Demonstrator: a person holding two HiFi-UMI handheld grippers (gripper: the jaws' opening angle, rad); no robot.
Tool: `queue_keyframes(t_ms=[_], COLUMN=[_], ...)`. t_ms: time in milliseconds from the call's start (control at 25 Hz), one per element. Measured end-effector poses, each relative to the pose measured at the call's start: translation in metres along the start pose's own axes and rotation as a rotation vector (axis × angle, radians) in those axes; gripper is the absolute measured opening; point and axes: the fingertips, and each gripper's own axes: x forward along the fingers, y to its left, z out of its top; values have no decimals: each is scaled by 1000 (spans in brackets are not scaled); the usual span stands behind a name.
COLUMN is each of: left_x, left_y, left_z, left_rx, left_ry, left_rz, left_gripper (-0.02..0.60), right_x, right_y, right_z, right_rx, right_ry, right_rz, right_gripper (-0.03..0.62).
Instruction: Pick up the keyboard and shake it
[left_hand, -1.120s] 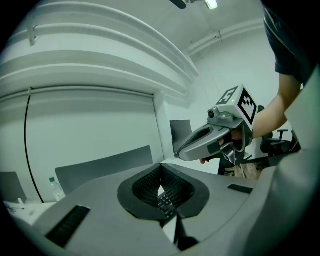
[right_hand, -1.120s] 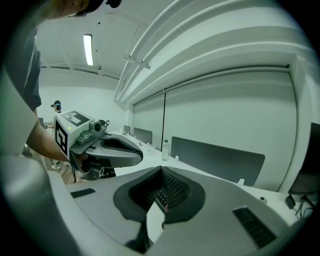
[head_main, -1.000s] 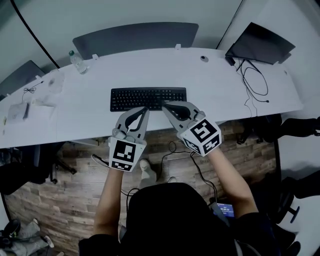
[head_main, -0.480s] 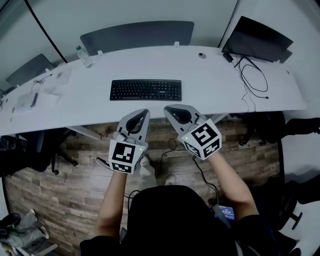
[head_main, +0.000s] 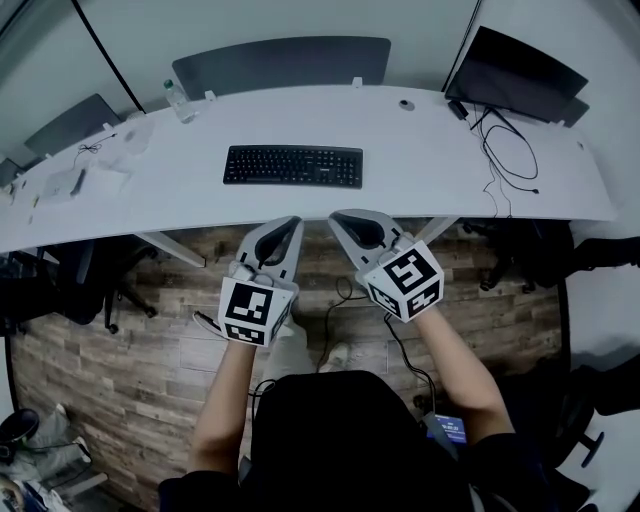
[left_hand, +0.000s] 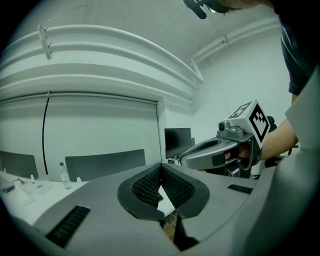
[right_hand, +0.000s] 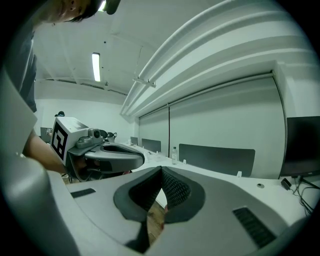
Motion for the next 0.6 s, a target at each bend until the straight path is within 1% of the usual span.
queue_keyframes(t_ms=[160, 280, 360, 600], left_x=[-6, -9, -10, 1], left_y=[-7, -8, -6, 0], left_z=[2, 3, 1, 1], left_rx=[-7, -19, -15, -20], left_ry=[-3, 13, 7, 2], left_rz=[3, -2, 0, 3], left_gripper=[15, 15, 15, 15], right_x=[-7, -5, -4, 3], right_y=[6, 8, 9, -5], right_z=[-2, -1, -1, 0], right_rx=[-3, -5, -8, -5], right_ry=[1, 5, 4, -3], right_rz=[6, 8, 9, 5], right_gripper=[18, 18, 18, 18])
